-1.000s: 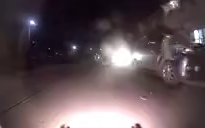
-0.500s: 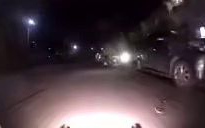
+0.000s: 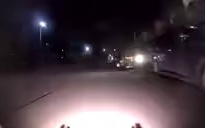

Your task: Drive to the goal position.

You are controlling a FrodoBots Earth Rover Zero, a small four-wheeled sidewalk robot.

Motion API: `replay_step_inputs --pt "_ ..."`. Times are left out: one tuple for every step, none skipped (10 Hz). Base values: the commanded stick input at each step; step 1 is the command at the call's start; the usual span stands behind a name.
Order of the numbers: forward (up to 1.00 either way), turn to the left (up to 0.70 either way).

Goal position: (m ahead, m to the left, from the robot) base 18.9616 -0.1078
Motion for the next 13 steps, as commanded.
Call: replay_step_inputs --pt "0.85 0.00" --pt "0.85 0.00" --pt "0.85 0.00" --pt "0.85 0.00" --pt "0.85 0.00" --pt "0.85 0.00" --pt "0.85 0.00" --pt "0.85 0.00" --pt "0.85 0.00" --pt "0.85 0.00" --pt "0.85 0.00" --pt "0.85 0.00" --pt "0.85 0.00"
